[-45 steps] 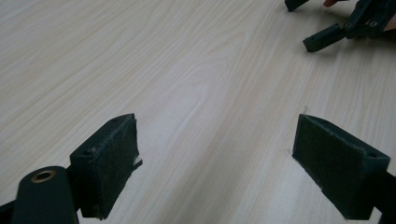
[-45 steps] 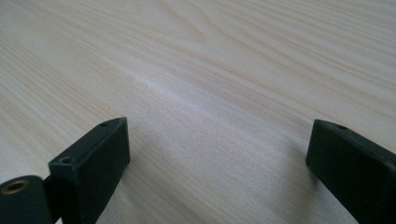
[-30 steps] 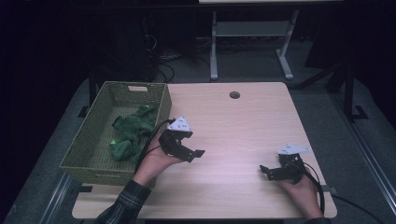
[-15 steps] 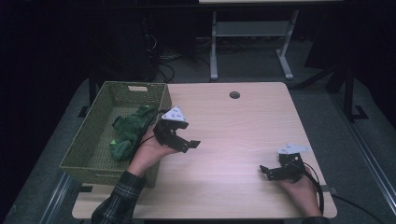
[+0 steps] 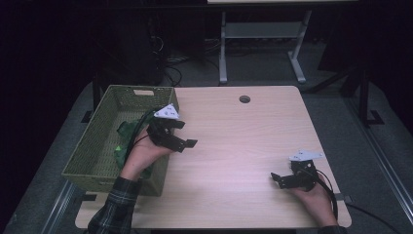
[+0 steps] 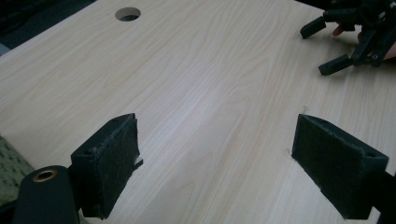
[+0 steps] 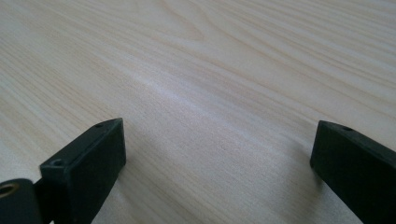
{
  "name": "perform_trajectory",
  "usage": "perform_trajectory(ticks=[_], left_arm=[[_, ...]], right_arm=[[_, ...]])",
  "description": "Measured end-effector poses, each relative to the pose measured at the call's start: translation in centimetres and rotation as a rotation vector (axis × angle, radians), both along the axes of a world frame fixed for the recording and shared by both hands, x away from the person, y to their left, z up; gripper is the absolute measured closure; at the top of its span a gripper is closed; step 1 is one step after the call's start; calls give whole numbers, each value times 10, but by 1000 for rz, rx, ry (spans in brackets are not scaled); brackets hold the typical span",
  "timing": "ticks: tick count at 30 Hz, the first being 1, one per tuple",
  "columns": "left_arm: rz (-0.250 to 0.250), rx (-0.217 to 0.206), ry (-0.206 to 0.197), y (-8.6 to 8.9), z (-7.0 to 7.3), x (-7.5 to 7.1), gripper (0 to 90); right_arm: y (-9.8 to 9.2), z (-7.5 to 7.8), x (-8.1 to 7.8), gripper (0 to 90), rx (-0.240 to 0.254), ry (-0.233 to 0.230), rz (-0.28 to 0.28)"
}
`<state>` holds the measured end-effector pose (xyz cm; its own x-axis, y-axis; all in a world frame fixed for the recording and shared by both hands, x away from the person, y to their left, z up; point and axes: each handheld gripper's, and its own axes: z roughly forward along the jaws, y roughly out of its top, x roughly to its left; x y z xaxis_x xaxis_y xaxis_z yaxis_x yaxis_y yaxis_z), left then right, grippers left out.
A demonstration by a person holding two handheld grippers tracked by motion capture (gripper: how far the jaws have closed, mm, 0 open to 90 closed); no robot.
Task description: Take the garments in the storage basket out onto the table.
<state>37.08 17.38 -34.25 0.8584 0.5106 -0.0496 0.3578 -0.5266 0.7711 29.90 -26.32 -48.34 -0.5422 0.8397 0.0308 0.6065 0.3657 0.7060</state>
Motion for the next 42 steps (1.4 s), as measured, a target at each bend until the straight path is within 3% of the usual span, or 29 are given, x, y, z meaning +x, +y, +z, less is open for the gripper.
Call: perform_trajectory(ticks=[7, 18, 30, 34, 42], left_arm=[[50, -4, 6, 22, 3, 4, 157], [118, 29, -2, 53, 6, 5, 164], [188, 58, 6, 85, 5, 6, 240], [225, 45, 9, 97, 4, 6, 291], [313, 94, 8, 122, -1, 9, 351]], right_arm=[[0, 0, 0, 31, -1, 0, 0], [0, 0, 0, 31, -1, 1, -1], [0, 0, 0, 31, -1, 0, 0], [0, 0, 0, 31, -1, 1, -1], [0, 0, 0, 31, -1, 1, -1]])
